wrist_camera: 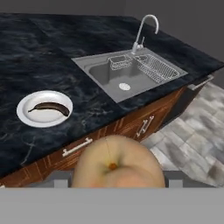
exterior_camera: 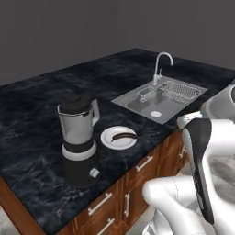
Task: Pick the peach and banana from the fridge and place them on the plate next to the blender to make a fruit smoothie.
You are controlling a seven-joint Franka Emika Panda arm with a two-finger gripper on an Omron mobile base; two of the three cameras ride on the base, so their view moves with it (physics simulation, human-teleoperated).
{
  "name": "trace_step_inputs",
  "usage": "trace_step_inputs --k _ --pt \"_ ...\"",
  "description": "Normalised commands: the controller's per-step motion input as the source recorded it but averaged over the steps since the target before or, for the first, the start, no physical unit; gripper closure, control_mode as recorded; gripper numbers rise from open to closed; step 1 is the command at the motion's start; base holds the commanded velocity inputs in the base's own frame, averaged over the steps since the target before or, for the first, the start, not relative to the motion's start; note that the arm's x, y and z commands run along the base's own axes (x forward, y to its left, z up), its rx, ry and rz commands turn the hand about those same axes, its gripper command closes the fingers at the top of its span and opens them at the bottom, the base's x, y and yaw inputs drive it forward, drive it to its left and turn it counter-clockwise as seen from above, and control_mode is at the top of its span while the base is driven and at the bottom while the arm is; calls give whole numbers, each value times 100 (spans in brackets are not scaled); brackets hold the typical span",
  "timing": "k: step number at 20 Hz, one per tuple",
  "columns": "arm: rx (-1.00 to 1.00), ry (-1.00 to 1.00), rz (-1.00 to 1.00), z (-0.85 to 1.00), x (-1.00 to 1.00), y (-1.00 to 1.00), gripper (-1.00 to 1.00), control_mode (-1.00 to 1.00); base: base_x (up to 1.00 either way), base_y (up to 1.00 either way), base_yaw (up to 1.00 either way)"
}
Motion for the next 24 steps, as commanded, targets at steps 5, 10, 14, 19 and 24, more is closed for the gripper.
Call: trace_step_inputs --k 5,10,14,19,24 --pt "0 0 0 0 0 0 100 100 81 -25 76" --pt "0 0 0 0 0 0 100 100 86 -49 50" --pt "0 0 0 0 0 0 100 100 61 -37 43" --pt "0 6 4 -5 13 0 100 -100 54 -10 31" --pt "1 29 16 -59 44 -9 100 -100 0 0 0"
